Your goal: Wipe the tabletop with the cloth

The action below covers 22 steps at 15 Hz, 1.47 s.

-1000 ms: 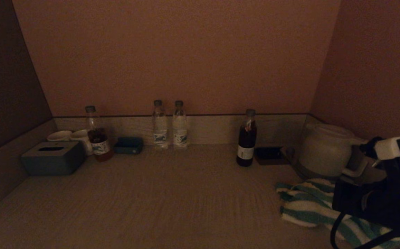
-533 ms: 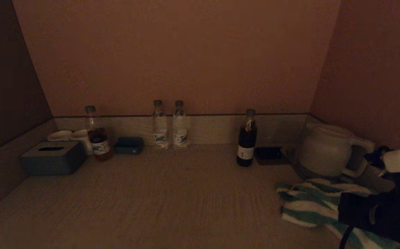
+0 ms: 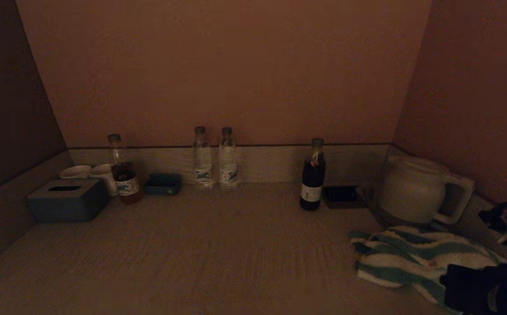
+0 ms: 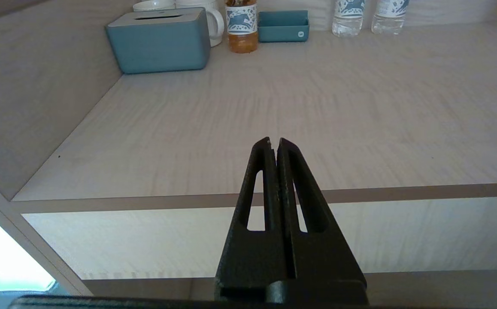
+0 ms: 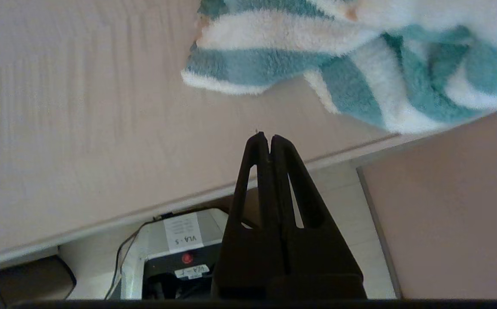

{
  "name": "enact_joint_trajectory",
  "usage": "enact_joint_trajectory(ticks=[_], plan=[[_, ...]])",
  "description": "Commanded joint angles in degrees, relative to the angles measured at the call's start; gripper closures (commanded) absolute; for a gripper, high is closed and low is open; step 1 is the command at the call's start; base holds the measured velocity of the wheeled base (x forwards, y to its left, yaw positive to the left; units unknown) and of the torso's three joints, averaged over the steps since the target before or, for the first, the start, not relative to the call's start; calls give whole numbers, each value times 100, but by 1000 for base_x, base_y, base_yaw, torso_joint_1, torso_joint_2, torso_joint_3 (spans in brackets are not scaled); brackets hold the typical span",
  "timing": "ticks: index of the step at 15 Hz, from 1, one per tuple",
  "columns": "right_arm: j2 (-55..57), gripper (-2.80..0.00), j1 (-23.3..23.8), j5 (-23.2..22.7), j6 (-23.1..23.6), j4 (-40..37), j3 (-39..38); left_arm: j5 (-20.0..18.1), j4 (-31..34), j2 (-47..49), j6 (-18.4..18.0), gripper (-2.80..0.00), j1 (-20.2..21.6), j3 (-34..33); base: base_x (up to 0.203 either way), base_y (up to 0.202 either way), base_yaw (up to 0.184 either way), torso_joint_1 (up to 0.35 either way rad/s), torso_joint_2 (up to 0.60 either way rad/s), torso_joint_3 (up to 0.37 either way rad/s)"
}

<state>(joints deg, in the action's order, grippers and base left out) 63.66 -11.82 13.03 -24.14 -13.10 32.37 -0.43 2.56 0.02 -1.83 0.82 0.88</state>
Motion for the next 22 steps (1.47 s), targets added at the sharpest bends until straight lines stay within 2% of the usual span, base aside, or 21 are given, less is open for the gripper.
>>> enact_joint_trajectory(ticks=[1, 12, 22], plan=[[-425, 0, -13, 7, 50, -235, -31, -1, -1, 5, -1, 0, 4, 0, 0, 0, 0, 0, 0, 0], [-2039, 0, -4, 34, 155, -1215, -38, -1, -1, 6, -1, 0, -3, 0, 0, 0, 0, 0, 0, 0], [-3706, 0, 49, 501, 496, -1943, -39, -1, -1, 6, -1, 0, 6, 0, 0, 0, 0, 0, 0, 0]])
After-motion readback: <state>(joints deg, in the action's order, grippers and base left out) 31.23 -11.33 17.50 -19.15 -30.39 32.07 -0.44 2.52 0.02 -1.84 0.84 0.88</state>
